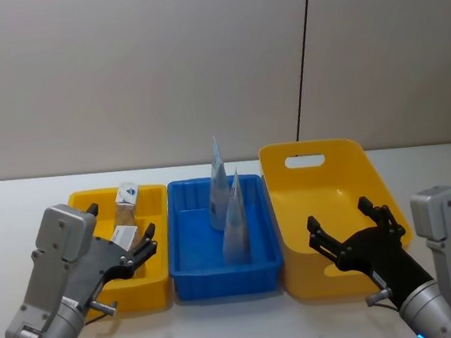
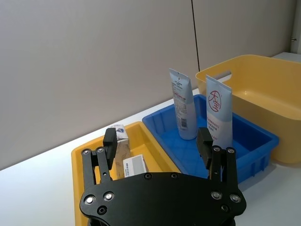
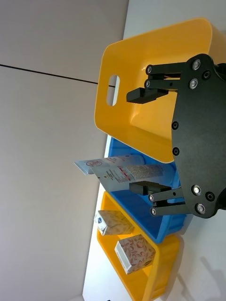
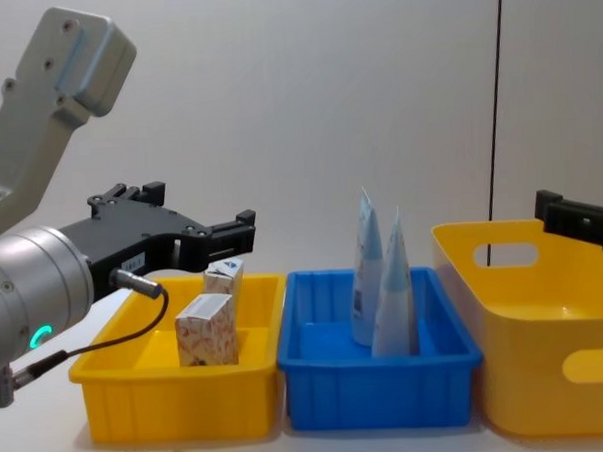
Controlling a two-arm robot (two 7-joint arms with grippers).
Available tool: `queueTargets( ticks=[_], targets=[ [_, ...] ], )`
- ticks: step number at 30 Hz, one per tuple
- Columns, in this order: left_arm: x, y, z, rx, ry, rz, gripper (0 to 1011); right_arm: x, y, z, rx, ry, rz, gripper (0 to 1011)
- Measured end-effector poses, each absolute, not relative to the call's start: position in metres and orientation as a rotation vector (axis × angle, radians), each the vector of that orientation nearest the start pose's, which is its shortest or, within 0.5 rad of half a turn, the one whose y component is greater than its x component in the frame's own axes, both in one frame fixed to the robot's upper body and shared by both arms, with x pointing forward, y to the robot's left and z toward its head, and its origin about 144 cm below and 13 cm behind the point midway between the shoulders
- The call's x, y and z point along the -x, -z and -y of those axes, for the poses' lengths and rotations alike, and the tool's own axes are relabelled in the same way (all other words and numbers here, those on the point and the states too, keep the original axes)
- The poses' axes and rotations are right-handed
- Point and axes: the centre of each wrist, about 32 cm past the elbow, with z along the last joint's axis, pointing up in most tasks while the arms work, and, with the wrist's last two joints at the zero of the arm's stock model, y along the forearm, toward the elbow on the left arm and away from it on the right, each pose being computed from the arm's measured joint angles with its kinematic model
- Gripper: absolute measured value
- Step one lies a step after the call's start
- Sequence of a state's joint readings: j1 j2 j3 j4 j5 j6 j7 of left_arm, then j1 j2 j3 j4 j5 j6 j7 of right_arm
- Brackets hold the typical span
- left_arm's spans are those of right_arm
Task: Bimanual collaborative sorting of washing and personal care products
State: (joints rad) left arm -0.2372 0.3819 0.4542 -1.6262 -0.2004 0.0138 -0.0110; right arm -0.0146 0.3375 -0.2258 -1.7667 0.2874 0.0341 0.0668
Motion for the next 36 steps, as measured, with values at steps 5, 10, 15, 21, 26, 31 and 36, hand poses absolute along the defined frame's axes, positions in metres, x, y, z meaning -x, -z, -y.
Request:
queueTargets(
  ticks=[5,10,15,21,26,31,36],
  targets=[
    [-0.493,-1.205,-0.197,-0.06,-1.124,0.265,1001,-0.443,-1.189,0.237,-0.026,1.229,0.075,1002],
    [-0.496,-1.207,-0.192,-0.073,-1.124,0.246,1001,-0.443,-1.189,0.237,-0.026,1.23,0.075,1002],
    [-0.5,-1.209,-0.186,-0.092,-1.128,0.215,1001,-0.443,-1.189,0.237,-0.026,1.229,0.075,1002],
    [-0.506,-1.212,-0.18,-0.132,-1.135,0.152,1001,-0.443,-1.189,0.237,-0.026,1.229,0.075,1002],
    [-0.511,-1.215,-0.178,-0.174,-1.147,0.093,1001,-0.443,-1.189,0.237,-0.026,1.229,0.075,1002],
    [-0.514,-1.216,-0.18,-0.207,-1.161,0.058,1001,-0.443,-1.189,0.237,-0.026,1.23,0.075,1002],
    [-0.517,-1.218,-0.182,-0.254,-1.172,0.028,1001,-0.443,-1.189,0.237,-0.026,1.229,0.075,1002]
  ],
)
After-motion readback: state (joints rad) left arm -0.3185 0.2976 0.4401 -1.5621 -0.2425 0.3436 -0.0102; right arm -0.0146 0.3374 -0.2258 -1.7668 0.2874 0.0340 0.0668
